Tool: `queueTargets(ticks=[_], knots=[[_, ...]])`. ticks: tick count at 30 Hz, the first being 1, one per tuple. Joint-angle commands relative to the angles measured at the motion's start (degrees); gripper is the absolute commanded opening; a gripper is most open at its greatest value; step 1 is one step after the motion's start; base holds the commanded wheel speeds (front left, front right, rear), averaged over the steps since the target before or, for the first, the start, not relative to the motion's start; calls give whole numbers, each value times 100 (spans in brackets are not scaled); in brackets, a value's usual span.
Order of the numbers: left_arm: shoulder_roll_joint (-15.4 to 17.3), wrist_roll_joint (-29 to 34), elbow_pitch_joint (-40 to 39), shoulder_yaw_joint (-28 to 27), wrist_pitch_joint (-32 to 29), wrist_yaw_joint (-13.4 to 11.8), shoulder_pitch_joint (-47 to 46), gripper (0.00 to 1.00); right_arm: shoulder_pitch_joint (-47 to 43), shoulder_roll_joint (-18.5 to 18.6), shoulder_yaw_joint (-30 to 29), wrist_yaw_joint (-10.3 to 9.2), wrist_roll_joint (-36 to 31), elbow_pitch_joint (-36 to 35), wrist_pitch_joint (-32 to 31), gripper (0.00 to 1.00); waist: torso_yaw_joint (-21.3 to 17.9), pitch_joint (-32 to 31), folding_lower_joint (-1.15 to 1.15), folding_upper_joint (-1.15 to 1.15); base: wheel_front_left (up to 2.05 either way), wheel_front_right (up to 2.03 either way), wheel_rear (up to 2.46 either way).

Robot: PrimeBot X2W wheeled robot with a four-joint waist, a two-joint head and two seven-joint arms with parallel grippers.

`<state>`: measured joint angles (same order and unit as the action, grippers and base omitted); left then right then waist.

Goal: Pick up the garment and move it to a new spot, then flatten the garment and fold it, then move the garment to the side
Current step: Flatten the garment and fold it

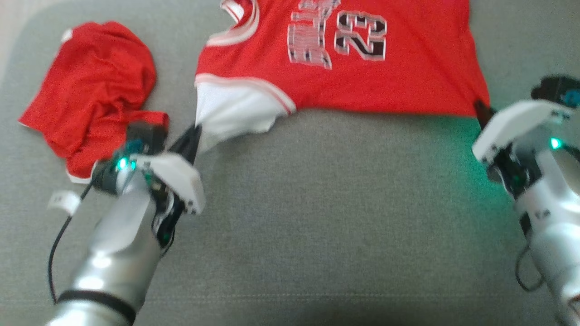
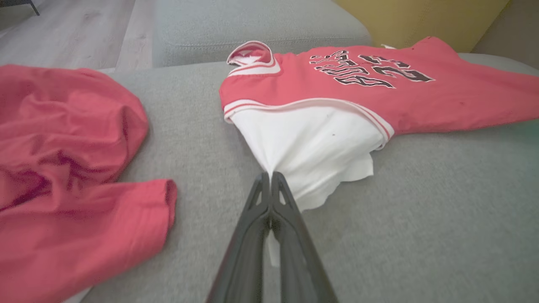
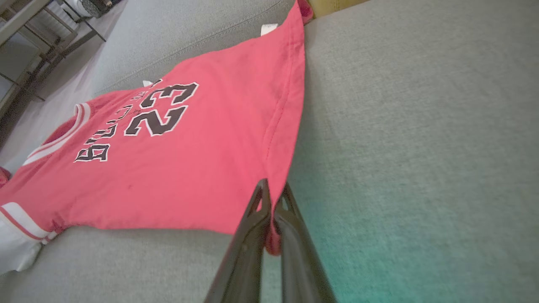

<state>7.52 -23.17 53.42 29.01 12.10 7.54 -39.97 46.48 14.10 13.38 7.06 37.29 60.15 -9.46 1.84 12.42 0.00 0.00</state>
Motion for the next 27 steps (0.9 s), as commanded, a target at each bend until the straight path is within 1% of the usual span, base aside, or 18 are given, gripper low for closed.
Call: queueTargets(ticks=[1, 4, 10, 11, 15, 19, 27], knots=[[331, -182, -277, -44, -28, -7, 2, 0, -98, 156, 200, 43, 88, -223, -15, 0, 88, -263, 0, 0, 0, 0, 0], [490, -559, -558, 141, -127, -7, 355, 0, -331, 304, 397, 43, 251, -320, -6, 0, 152, -453, 0, 0, 0, 0, 0], [846, -983, -1106, 468, -354, -6, 860, 0, -670, 643, 893, 43, 417, -466, -208, 0, 231, -737, 0, 0, 0, 0, 0], [943, -1123, -1314, 606, -480, -6, 996, 0, -770, 742, 1050, 43, 482, -493, -334, 0, 253, -811, 0, 0, 0, 0, 0], [1195, -1353, -1702, 830, -718, -6, 1209, 0, -926, 950, 1392, 43, 645, -636, -673, 0, 265, -889, 0, 0, 0, 0, 0], [1419, -1587, -2082, 1012, -940, -6, 1400, 0, -1063, 1149, 1634, 43, 885, -783, -997, 0, 256, -942, 0, 0, 0, 0, 0], [1831, -2112, -2729, 1339, -1404, -6, 1707, 0, -1351, 1378, 1903, 43, 1382, -1029, -1483, 0, 208, -1055, 0, 0, 0, 0, 0]])
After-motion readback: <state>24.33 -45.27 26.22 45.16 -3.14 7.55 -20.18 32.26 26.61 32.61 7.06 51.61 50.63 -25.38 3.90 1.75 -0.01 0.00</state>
